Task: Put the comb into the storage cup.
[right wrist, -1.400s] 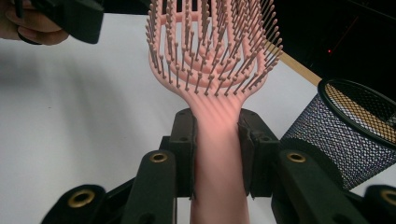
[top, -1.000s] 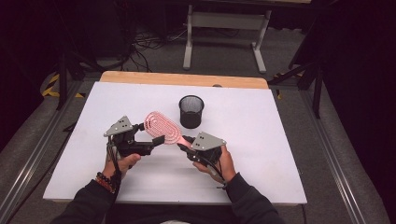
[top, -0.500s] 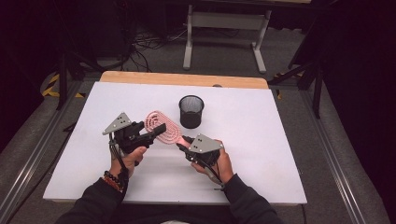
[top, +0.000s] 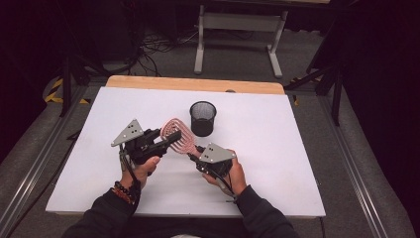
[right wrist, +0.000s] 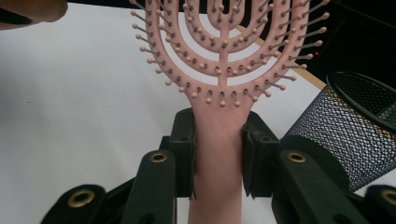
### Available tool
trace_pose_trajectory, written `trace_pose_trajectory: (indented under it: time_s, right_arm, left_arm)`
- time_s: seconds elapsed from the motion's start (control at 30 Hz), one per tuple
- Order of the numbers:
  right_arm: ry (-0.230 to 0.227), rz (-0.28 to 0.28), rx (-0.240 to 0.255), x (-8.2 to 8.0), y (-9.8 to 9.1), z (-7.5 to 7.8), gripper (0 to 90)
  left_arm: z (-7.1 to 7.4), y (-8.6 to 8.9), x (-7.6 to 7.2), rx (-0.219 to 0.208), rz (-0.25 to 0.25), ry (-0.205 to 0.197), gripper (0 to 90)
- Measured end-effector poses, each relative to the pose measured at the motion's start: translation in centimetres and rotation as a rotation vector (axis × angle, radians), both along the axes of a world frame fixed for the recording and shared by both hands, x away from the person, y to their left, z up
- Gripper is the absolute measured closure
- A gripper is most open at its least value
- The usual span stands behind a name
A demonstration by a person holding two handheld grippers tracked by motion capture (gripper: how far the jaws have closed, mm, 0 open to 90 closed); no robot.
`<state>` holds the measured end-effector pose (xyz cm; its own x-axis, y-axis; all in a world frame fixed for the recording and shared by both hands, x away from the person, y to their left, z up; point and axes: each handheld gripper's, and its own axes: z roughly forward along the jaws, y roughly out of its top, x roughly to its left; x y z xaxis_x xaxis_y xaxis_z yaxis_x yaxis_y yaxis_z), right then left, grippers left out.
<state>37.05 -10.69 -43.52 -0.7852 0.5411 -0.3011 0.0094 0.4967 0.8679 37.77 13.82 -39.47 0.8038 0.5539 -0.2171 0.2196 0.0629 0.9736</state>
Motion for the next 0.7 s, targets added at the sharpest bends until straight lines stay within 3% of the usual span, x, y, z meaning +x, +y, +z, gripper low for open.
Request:
trace_pose_trajectory:
  time_s: [0.57, 0.7]
  right_arm:
    - [0.025, -0.013, 0.031, 0.3, -0.4, -0.1, 68.7]
    - [0.023, -0.017, 0.042, 0.3, -0.5, 0.0, 69.5]
  left_arm:
    - [1.0, -1.8, -0.7, 0.017, -0.023, -0.034, 62.2]
    - [1.2, -2.0, -1.0, 0.023, -0.021, -0.056, 62.1]
